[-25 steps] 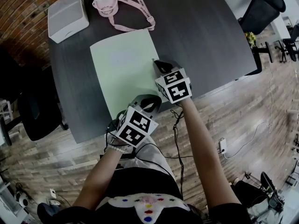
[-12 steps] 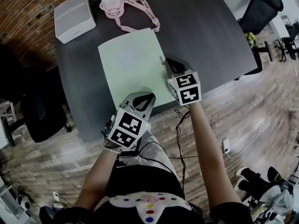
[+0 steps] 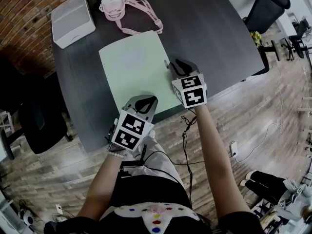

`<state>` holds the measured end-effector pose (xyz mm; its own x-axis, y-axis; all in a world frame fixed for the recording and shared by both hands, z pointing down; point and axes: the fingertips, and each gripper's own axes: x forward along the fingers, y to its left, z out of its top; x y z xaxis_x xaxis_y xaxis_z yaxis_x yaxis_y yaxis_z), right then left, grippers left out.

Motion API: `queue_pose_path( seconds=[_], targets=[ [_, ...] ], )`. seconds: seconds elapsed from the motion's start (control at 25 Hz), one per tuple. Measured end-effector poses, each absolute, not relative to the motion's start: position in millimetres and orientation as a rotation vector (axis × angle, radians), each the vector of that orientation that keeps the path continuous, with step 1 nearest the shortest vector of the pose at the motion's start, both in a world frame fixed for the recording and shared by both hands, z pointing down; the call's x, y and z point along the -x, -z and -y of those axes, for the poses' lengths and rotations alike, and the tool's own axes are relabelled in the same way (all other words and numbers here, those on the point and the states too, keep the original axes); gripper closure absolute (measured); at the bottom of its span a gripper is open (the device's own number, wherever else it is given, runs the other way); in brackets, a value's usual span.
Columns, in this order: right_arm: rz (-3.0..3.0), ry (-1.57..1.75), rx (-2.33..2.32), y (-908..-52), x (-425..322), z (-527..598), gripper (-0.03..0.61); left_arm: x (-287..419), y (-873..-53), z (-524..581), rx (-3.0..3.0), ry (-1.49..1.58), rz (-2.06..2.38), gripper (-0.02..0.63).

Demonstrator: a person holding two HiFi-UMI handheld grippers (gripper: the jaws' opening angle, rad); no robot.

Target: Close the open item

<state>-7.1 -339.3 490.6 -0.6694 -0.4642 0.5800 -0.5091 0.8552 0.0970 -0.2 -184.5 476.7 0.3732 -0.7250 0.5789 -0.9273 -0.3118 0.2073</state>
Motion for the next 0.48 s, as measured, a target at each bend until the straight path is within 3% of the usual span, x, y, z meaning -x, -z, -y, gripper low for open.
queue_pose_path(
  seconds=[0.16,0.32,0.48],
  targets=[
    [2.435,-0.069,-0.696,-485.1,10.3,340.9,0.468,2.3,-483.8,191.1,-2.115,-0.535,1.421,0.607],
    [2.457,-0.022,-0.668,-482.5,18.2,338.0,0.569,3.0,-489.4,196.3,-2.097,-0.526,1.404,0.609],
    [2.448,-0.011,-0.572,-490.4,29.2,327.1,0.569,0.0,-492.8,198.2,-2.101,-0.549,1.399,0.609]
  ],
)
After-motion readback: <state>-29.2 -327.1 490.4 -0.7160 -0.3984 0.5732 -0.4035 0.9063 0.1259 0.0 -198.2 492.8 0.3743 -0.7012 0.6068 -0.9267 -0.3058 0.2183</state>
